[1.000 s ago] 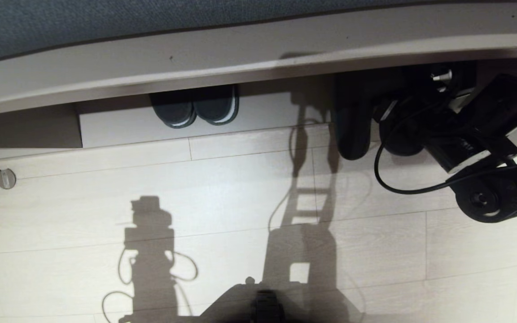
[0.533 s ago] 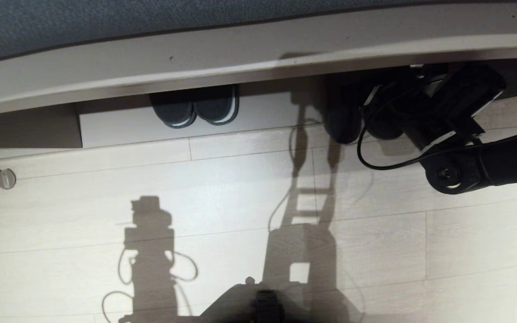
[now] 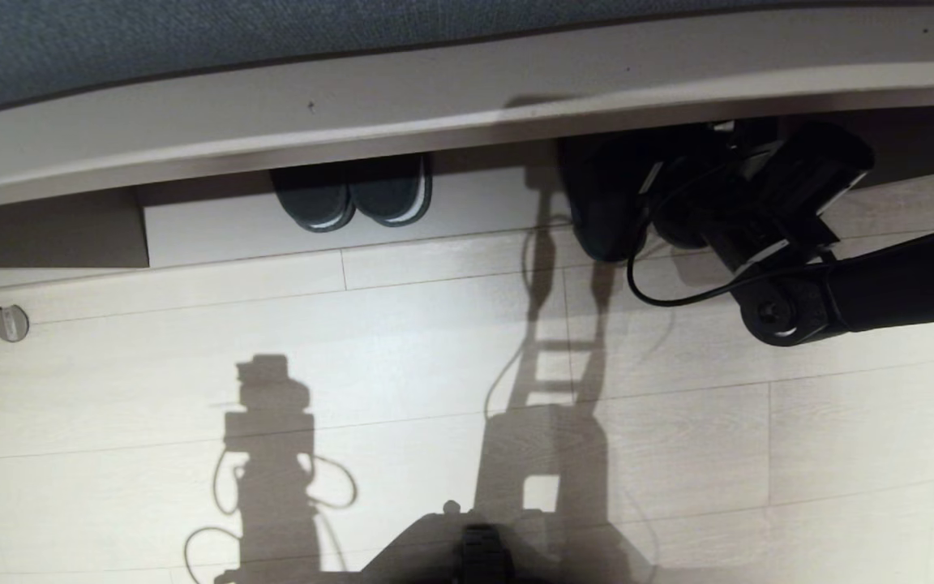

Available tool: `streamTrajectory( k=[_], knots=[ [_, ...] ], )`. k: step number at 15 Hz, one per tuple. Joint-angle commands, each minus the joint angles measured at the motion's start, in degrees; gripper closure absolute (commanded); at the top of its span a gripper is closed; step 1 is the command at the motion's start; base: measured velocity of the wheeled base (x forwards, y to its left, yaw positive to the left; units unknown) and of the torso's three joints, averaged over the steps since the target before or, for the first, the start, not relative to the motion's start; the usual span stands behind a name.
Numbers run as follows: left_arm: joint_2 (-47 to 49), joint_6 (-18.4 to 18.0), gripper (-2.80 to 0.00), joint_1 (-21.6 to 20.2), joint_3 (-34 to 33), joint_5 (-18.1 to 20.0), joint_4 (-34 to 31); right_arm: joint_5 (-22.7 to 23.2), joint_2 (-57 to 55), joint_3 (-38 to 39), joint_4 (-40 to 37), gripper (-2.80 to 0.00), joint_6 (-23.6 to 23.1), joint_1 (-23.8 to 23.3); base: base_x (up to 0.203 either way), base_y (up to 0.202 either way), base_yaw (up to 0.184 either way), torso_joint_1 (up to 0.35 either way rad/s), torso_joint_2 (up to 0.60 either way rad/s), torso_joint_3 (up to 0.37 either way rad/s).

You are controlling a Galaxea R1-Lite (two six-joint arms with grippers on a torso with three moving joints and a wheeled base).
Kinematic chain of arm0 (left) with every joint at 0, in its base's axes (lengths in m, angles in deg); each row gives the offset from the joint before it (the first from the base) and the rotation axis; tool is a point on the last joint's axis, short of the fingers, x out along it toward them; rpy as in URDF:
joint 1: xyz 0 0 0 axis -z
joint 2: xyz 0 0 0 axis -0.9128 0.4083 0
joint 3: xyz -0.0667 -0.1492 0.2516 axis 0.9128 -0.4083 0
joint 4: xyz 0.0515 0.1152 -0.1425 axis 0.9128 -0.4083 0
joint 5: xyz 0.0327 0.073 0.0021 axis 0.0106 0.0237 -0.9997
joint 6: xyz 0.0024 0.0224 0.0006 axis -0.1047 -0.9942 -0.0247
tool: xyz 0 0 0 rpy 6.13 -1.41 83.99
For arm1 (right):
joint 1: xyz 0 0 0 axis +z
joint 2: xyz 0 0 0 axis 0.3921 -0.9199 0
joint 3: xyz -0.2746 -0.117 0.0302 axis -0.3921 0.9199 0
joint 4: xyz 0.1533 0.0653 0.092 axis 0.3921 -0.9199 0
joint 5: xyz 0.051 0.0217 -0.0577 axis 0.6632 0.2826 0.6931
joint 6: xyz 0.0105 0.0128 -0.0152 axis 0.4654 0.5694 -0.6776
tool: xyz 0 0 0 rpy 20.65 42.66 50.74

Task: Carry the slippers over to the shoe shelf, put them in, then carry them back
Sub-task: Place the slippers into the shoe cabinet

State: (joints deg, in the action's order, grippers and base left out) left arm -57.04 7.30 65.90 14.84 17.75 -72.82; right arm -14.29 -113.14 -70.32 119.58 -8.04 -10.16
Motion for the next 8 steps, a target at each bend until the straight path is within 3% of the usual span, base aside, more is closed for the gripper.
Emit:
streamTrajectory(
  k=[1, 8],
  knots=[
    [0.0, 0.0, 0.00, 0.0, 0.0, 0.0, 0.0, -0.1, 0.2, -0.1, -0.2, -2.80, 0.0, -0.1, 0.000, 0.000, 0.000, 0.000, 0.00, 0.000],
    [0.0, 0.0, 0.00, -0.1, 0.0, 0.0, 0.0, -0.5, 2.3, 2.8, -0.8, -2.80, -0.7, 0.0, 0.000, 0.000, 0.000, 0.000, 0.00, 0.000]
  ],
)
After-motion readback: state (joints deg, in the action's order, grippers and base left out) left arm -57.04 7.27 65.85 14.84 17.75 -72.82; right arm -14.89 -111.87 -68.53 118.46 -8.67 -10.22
